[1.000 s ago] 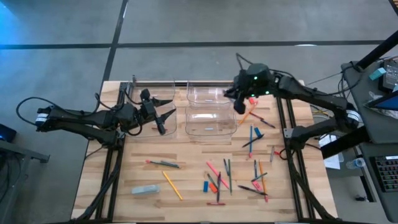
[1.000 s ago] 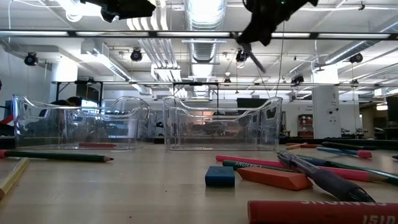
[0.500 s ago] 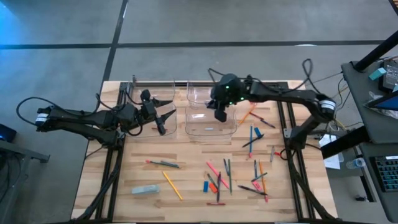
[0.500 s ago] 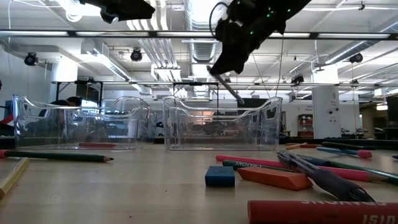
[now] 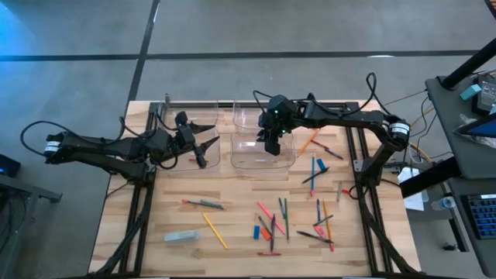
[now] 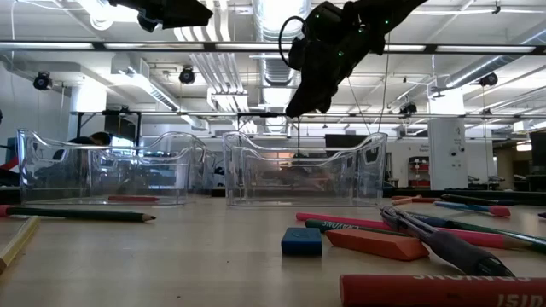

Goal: Sort crayons/erasers/pens/pencils in bins
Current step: Put the top purple pen into the bottom right transparent bin, then put the top black pen into the bottom right transparent bin

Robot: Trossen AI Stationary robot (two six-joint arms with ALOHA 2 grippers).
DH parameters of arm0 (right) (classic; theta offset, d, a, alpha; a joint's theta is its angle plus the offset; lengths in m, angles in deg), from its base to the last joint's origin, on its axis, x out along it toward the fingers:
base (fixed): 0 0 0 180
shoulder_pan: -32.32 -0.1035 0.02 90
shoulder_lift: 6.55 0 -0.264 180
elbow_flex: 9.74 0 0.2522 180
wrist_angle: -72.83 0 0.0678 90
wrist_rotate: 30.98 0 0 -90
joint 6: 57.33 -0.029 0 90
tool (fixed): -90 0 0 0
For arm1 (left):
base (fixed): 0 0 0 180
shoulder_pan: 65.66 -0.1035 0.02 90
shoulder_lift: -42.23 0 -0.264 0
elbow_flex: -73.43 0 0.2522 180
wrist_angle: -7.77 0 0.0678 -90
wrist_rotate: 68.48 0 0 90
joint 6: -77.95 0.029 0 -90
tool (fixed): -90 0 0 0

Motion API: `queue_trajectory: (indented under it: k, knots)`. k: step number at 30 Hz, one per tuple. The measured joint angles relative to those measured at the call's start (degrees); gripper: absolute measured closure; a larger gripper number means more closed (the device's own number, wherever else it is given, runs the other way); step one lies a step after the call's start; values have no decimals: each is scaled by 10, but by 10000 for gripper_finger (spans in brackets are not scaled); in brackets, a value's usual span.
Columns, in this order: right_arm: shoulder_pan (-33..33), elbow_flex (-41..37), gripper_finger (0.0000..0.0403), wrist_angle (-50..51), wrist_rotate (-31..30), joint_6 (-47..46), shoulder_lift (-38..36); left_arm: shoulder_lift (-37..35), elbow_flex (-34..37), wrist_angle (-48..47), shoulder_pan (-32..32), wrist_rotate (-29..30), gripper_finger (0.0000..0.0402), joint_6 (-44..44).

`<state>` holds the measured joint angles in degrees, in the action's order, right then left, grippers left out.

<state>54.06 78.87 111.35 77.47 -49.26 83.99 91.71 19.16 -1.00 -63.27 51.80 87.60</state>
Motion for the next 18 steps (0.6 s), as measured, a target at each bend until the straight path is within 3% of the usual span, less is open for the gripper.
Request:
queue_trajectory:
  k: [7,14,18]
  knots:
    - [0,0,239,87,-14,5,-42,0,0,0,0,0,235,0]
    - [3,-1,226,216,-177,-10,-115,0,0,-10,0,0,235,0]
    - [15,-9,225,264,-235,-39,-153,0,0,-10,0,0,235,0]
